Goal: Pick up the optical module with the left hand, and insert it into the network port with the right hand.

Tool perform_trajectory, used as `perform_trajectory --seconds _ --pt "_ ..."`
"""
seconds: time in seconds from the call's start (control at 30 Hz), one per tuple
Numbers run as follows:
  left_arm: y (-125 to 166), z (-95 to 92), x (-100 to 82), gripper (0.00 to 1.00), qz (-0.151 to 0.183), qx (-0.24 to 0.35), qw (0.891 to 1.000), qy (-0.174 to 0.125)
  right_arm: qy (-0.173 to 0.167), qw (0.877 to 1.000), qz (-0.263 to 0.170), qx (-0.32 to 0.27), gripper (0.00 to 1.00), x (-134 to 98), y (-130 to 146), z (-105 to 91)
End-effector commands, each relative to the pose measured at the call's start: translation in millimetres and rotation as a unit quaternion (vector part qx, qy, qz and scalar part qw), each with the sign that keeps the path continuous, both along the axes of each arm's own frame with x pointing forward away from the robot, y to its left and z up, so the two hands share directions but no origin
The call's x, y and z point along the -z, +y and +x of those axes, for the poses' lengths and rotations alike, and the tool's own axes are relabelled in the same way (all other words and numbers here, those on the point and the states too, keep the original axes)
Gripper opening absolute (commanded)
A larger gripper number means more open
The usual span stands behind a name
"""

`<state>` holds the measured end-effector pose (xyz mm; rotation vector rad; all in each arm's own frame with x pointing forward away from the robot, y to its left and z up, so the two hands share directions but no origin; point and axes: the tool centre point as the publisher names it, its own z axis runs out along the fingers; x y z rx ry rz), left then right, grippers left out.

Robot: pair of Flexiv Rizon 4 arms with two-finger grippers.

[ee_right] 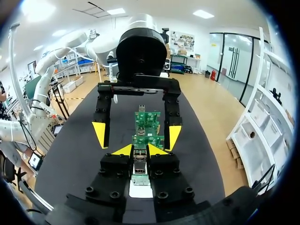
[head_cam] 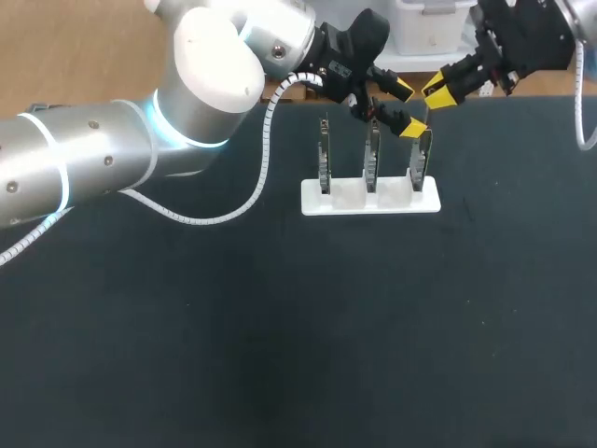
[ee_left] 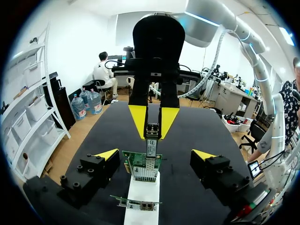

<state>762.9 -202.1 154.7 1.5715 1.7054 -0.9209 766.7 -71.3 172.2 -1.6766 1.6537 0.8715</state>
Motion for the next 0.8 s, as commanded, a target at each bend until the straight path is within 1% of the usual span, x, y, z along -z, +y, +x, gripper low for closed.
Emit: perform_trajectory --seconds 0.03,0.6,0.8 --pt "-0.1 0.7 0.3 1.0 0.0 0.001 1.0 0.0 0.003 1.0 0.001 -0.004 0.0 1.1 0.5 3.6" --pt "-0.1 0.7 0.3 1.0 0.0 0.001 1.0 0.0 0.01 1.0 0.007 -0.004 0.0 6.8 -1.8 3.7" --pt "-0.1 0.7 0.3 1.0 0.0 0.001 1.0 0.0 0.005 1.0 0.009 -0.007 0.0 2.7 -2.4 5.3"
